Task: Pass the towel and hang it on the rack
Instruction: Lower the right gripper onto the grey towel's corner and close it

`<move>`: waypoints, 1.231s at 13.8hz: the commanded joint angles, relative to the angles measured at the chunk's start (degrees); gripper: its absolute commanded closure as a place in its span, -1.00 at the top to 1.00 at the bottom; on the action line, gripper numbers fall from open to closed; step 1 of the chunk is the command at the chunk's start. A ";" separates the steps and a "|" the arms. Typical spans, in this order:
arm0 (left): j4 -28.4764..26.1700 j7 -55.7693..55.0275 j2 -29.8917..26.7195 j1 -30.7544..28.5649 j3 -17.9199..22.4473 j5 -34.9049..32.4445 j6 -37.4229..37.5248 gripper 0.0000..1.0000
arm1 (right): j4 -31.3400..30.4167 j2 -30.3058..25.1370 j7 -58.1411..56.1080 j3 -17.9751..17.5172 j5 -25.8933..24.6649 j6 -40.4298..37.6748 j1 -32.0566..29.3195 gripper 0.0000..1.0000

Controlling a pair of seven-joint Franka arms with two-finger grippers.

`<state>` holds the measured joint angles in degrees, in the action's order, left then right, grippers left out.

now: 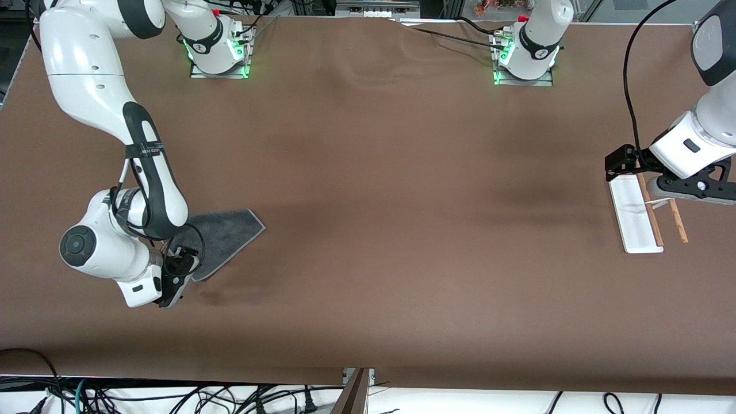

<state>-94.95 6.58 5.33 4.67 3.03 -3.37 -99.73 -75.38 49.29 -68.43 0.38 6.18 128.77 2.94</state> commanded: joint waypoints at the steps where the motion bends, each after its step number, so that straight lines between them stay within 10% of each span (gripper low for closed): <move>1: 1.70 0.19 0.64 0.08 0.05 0.47 1.47 1.00 | 1.46 2.12 -2.85 -0.30 2.07 1.31 -1.19 0.96; 11: 1.70 0.19 0.64 -0.01 0.05 0.47 1.47 1.00 | 1.20 3.71 -2.77 -0.47 5.33 1.40 -1.10 0.73; 17: 1.79 0.19 0.64 -0.01 0.05 0.47 1.47 1.00 | 0.67 3.79 -2.77 -0.47 6.30 1.31 -1.10 0.18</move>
<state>-94.95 6.58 5.35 4.66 3.03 -3.37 -99.72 -75.36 52.41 -69.81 0.27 10.59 130.00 2.15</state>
